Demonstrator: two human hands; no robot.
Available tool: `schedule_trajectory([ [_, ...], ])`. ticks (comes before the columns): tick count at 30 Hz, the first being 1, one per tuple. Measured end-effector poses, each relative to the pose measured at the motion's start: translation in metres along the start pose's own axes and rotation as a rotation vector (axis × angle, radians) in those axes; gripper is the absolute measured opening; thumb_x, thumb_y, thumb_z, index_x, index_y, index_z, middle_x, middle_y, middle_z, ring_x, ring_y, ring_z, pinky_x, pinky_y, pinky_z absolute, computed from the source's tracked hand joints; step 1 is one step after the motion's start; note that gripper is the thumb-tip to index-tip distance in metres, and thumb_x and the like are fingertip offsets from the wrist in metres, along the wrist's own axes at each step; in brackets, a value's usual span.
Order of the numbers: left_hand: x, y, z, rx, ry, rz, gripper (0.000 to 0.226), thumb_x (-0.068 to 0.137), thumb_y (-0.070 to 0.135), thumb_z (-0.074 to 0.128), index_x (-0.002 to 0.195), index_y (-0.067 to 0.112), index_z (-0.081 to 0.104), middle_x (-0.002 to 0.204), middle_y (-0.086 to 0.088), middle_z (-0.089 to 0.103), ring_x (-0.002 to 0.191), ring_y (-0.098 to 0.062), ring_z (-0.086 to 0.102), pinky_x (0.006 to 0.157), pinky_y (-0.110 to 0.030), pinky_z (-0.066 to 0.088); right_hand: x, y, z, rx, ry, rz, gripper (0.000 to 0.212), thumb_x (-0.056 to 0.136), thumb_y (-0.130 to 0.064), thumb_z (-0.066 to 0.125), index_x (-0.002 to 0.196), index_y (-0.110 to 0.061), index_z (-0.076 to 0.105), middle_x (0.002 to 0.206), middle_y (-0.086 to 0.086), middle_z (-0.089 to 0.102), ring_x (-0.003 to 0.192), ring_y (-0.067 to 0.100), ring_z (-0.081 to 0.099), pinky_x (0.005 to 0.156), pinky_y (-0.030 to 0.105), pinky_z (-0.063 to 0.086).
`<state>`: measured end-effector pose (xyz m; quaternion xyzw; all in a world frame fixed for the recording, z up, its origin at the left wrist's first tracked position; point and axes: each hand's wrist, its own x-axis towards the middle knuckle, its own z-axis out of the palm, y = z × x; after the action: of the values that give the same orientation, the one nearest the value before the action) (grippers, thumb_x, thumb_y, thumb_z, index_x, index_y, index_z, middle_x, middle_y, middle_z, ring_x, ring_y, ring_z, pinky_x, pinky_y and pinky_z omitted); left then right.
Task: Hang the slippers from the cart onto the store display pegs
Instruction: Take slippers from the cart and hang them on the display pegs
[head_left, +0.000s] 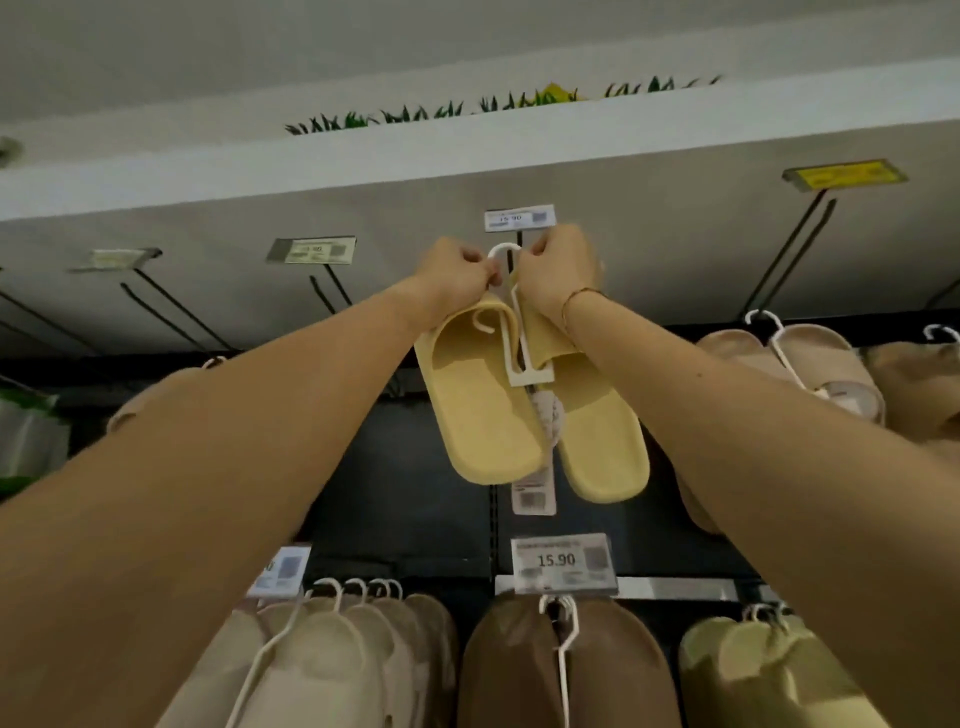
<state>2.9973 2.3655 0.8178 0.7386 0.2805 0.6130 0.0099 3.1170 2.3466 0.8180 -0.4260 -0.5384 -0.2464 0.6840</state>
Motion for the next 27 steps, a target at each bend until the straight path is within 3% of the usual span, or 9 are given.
schedule_trajectory([
  [3,0.026,-0.006,0.010,-0.026,0.017,0.023,0.027,0.102,0.027,0.056,0.081,0.019,0.070,0.090,-0.007,0.071,0.082,-0.019,0.066,0.084,-0.036,0.056,0.013,0.008,0.015,0.012,0.063,0.011,0.017,0.095,-0.024,0.056,0.085,-0.016,0.067,0.091,0.009,0.070,0.093,0.030,0.065,0.090,0.048,0.053],
  [9,0.060,-0.012,0.031,-0.093,-0.001,0.030,0.017,0.097,0.015,0.056,0.087,0.011,0.068,0.084,-0.009,0.067,0.094,-0.032,0.069,0.089,-0.043,0.057,0.038,0.025,0.020,0.009,0.081,0.028,0.014,0.094,-0.023,0.061,0.097,-0.015,0.072,0.090,0.004,0.070,0.088,0.027,0.065,0.088,0.046,0.056],
  [13,0.068,-0.032,0.046,-0.111,-0.032,-0.025,0.023,0.099,0.027,0.058,0.096,0.008,0.071,0.094,-0.012,0.071,0.091,-0.029,0.069,0.089,-0.041,0.058,0.039,0.038,0.032,-0.065,0.033,0.036,0.014,0.092,-0.026,0.066,0.095,-0.014,0.069,0.090,0.005,0.068,0.088,0.027,0.063,0.085,0.043,0.056],
  [16,0.072,-0.059,0.063,-0.008,-0.041,-0.053,0.022,0.099,0.024,0.059,0.108,0.009,0.071,0.104,-0.013,0.071,0.094,-0.028,0.069,0.087,-0.040,0.058,0.039,0.059,0.049,-0.128,-0.015,0.043,0.014,0.093,-0.025,0.066,0.096,-0.012,0.070,0.090,0.005,0.067,0.086,0.025,0.063,0.082,0.039,0.056],
  [22,0.091,-0.114,0.104,0.287,-0.028,-0.081,0.017,0.093,0.031,0.059,0.101,0.020,0.069,0.097,-0.006,0.069,0.091,-0.028,0.066,0.092,-0.048,0.054,0.043,0.112,0.094,-0.154,-0.108,0.075,0.017,0.093,-0.024,0.066,0.101,-0.010,0.069,0.097,0.008,0.068,0.089,0.026,0.065,0.083,0.041,0.058],
  [25,0.102,-0.137,0.132,0.378,0.013,-0.079,0.017,0.098,0.034,0.055,0.098,0.025,0.070,0.095,-0.004,0.067,0.093,-0.027,0.063,0.097,-0.048,0.047,0.049,0.138,0.114,-0.192,-0.148,0.116,0.015,0.094,-0.021,0.066,0.099,-0.008,0.067,0.091,0.008,0.064,0.082,0.024,0.062,0.070,0.034,0.055],
  [27,0.108,-0.154,0.153,0.426,0.055,-0.053,0.020,0.100,0.037,0.052,0.098,0.026,0.069,0.096,-0.002,0.066,0.094,-0.025,0.060,0.096,-0.046,0.043,0.052,0.156,0.126,-0.231,-0.163,0.140,0.011,0.095,-0.019,0.064,0.095,-0.008,0.065,0.080,0.005,0.057,0.069,0.019,0.055,0.057,0.028,0.044],
])
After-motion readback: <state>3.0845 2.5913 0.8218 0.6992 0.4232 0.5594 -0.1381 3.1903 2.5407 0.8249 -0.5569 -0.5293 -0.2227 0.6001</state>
